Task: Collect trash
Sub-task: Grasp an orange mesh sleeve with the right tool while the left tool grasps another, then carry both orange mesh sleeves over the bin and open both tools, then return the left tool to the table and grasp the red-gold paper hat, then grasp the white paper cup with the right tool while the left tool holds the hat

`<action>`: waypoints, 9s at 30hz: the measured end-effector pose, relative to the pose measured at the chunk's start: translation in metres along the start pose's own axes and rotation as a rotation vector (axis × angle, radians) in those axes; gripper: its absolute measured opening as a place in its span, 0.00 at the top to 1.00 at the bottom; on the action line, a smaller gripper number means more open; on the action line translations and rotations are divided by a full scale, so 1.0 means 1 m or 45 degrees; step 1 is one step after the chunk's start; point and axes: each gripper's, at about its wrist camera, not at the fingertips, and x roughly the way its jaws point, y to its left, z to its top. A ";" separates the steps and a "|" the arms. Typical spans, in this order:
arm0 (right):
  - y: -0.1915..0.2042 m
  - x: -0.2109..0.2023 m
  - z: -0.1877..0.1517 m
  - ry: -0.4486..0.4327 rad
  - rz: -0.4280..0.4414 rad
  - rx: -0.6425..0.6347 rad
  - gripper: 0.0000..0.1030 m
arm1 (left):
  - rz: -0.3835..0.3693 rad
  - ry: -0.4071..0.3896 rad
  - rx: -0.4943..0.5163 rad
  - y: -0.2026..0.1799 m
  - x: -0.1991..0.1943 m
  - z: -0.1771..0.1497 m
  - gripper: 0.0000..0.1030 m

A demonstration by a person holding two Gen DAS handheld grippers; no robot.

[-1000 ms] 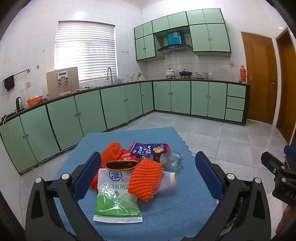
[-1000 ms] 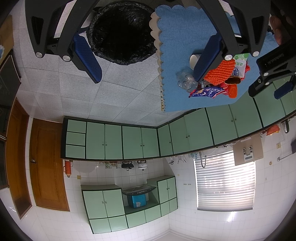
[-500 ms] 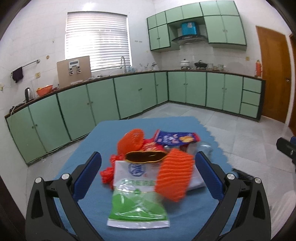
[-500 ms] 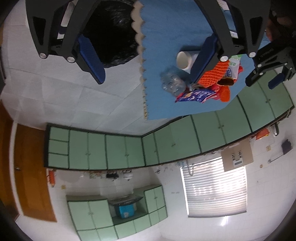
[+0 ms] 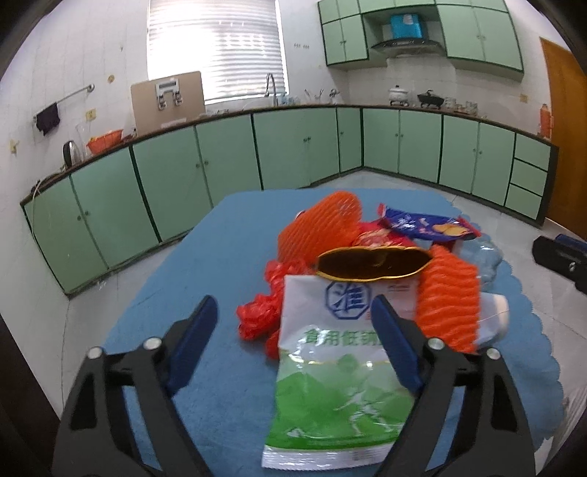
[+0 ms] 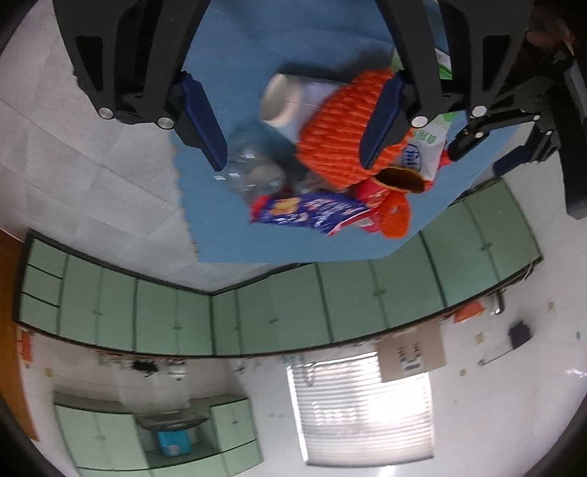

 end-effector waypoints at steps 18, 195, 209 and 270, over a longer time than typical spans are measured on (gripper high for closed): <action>0.029 0.074 -0.008 0.224 0.197 -0.052 0.70 | 0.043 0.014 -0.036 0.019 0.030 0.002 0.18; -0.015 0.009 -0.034 0.034 -0.033 0.036 0.15 | -0.273 0.113 -0.065 -0.008 0.036 -0.029 1.00; -0.022 0.010 -0.032 0.031 -0.053 0.046 0.15 | -0.285 0.012 -0.024 -0.022 0.042 0.005 0.59; -0.028 0.068 -0.054 0.265 0.155 -0.023 0.46 | -0.183 0.017 -0.034 -0.002 0.043 -0.026 0.97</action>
